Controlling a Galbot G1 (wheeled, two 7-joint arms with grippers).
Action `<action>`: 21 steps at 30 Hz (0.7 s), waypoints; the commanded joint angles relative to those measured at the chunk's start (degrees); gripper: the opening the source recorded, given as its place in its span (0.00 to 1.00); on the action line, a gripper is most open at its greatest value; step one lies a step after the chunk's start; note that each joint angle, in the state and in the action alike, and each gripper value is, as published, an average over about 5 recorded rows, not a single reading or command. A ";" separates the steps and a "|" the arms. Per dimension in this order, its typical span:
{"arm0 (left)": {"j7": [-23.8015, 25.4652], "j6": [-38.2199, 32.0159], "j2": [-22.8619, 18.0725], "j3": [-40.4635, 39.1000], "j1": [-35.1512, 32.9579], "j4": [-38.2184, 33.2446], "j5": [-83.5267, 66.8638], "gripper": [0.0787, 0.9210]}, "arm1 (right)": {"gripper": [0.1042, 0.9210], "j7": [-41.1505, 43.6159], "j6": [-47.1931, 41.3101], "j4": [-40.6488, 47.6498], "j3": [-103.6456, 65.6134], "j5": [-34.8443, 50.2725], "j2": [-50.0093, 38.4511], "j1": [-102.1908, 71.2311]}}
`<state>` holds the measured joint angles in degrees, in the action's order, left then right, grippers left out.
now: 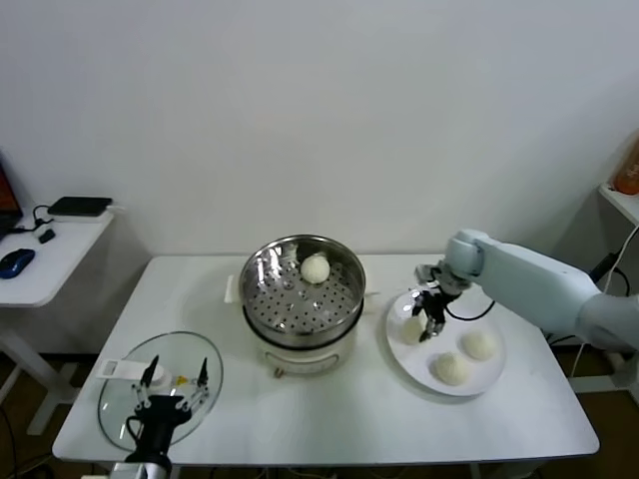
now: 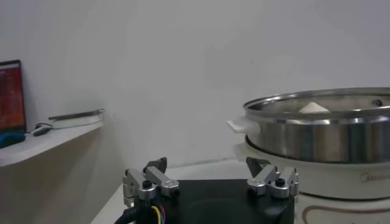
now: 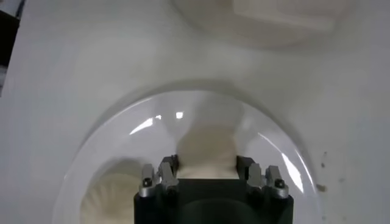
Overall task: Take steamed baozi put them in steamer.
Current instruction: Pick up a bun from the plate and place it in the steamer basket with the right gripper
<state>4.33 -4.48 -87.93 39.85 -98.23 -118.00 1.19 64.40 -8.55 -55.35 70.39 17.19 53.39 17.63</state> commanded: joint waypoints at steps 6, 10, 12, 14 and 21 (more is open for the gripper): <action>-0.04 0.03 -0.68 -0.36 -0.05 -0.57 -0.20 0.88 | 0.65 3.52 -0.22 -2.22 12.84 16.18 -0.86 22.32; -0.07 -0.04 -0.27 -0.39 -0.30 -0.52 -0.36 0.88 | 0.65 4.23 0.07 -1.71 16.61 22.21 1.31 28.93; -0.07 -0.04 -0.21 -0.53 -0.36 -0.57 -0.39 0.88 | 0.66 4.49 -0.30 -1.04 17.50 25.47 3.15 30.81; -0.09 0.00 -0.23 -0.73 -0.32 -0.60 -0.34 0.88 | 0.66 4.72 -0.73 -0.11 17.50 27.75 5.39 31.72; -0.27 0.21 -0.33 -1.11 0.01 -0.88 -0.23 0.88 | 0.68 4.22 -3.04 2.13 15.11 31.47 14.94 30.69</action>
<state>4.14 -4.41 -88.18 38.85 -98.29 -118.76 0.92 68.24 -10.41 -54.35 83.42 40.87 60.77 42.79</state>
